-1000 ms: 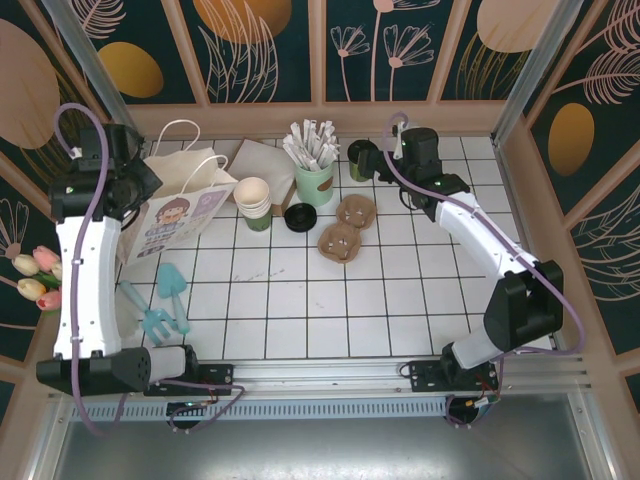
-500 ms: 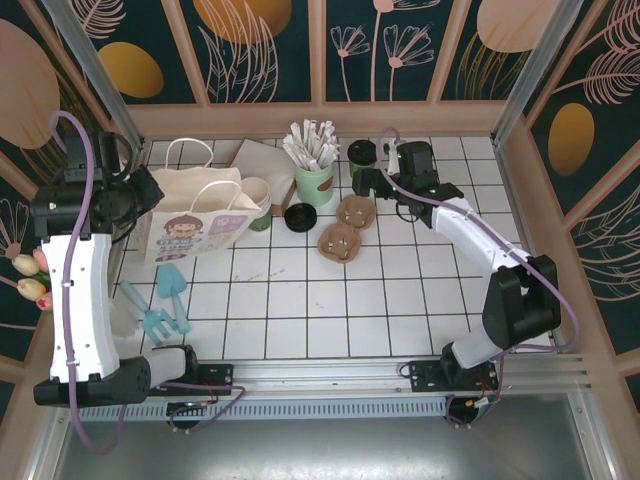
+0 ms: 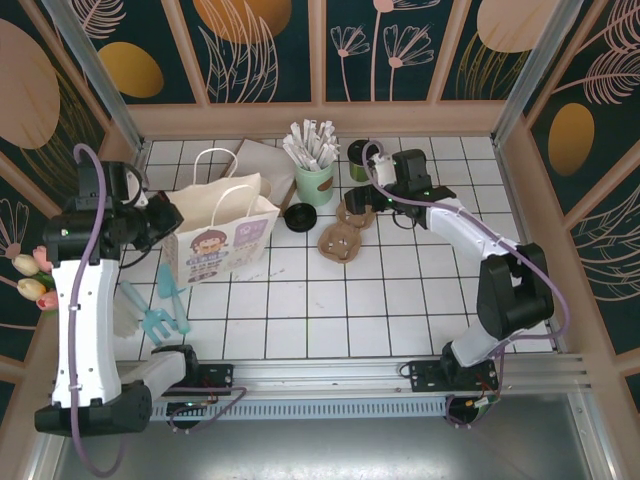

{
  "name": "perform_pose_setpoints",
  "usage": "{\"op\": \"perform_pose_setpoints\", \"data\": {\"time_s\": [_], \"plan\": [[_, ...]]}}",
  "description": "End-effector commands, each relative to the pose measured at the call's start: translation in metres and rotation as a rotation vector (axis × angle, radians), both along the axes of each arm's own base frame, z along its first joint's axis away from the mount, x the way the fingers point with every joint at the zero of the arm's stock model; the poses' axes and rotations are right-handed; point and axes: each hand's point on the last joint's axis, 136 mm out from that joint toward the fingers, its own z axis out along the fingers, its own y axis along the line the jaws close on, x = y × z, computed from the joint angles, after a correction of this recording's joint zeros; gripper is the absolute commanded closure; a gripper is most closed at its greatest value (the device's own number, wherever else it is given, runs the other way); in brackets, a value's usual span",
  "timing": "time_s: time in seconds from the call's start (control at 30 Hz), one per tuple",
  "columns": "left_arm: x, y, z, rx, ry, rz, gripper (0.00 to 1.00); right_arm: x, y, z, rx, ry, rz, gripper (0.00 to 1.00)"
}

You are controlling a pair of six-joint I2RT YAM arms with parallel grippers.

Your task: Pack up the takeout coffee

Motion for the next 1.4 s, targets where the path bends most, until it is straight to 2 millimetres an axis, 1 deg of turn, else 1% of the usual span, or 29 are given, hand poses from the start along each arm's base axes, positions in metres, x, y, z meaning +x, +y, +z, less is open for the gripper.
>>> {"op": "perform_pose_setpoints", "data": {"time_s": [0.0, 0.07, 0.13, 0.3, 0.37, 0.5, 0.57, 0.67, 0.73, 0.83, 0.93, 1.07, 1.17, 1.23, 1.3, 1.37], "plan": [[0.011, -0.025, 0.012, -0.157, -0.097, -0.062, 1.00, -0.001, 0.001, -0.010, -0.024, 0.017, 0.049, 0.01], [0.014, -0.034, 0.013, -0.203, -0.122, -0.079, 1.00, -0.003, 0.000, -0.014, -0.041, 0.016, 0.076, 0.01], [0.015, -0.039, 0.011, -0.212, -0.125, -0.085, 1.00, -0.006, 0.002, -0.021, -0.072, 0.018, 0.129, 0.01], [0.016, -0.060, -0.012, -0.221, -0.074, -0.125, 1.00, -0.004, 0.005, -0.044, -0.140, 0.044, 0.258, 0.01], [0.015, -0.063, -0.016, -0.229, -0.070, -0.129, 1.00, -0.002, 0.007, -0.054, -0.167, 0.061, 0.306, 0.01], [0.012, -0.064, -0.026, -0.234, -0.052, -0.129, 1.00, 0.002, 0.016, -0.066, -0.197, 0.098, 0.387, 0.05], [0.008, -0.070, -0.033, -0.254, -0.026, -0.142, 1.00, 0.000, 0.021, -0.079, -0.239, 0.132, 0.424, 0.06], [0.010, -0.076, -0.034, -0.269, -0.035, -0.161, 1.00, -0.001, 0.021, -0.094, -0.311, 0.161, 0.454, 0.07], [0.009, -0.079, -0.035, -0.267, -0.028, -0.171, 1.00, -0.004, 0.020, -0.100, -0.322, 0.179, 0.458, 0.13], [0.010, -0.078, -0.033, -0.241, -0.028, -0.175, 1.00, -0.008, 0.021, -0.110, -0.356, 0.171, 0.477, 0.19], [0.012, -0.080, -0.031, -0.240, -0.031, -0.191, 0.98, -0.011, 0.026, -0.121, -0.406, 0.151, 0.512, 0.19], [0.009, -0.085, -0.040, -0.250, -0.006, -0.219, 0.95, -0.010, 0.029, -0.131, -0.418, 0.164, 0.518, 0.22], [0.009, -0.086, -0.046, -0.241, 0.007, -0.237, 0.94, -0.011, 0.027, -0.140, -0.452, 0.169, 0.513, 0.26], [0.010, -0.087, -0.048, -0.238, 0.011, -0.247, 0.94, -0.015, 0.027, -0.143, -0.446, 0.187, 0.517, 0.31], [0.011, -0.089, -0.047, -0.236, 0.012, -0.258, 0.94, -0.017, 0.025, -0.144, -0.435, 0.202, 0.504, 0.39], [0.011, -0.091, -0.047, -0.235, 0.011, -0.271, 0.94, -0.015, 0.022, -0.142, -0.442, 0.193, 0.470, 0.43]]}}
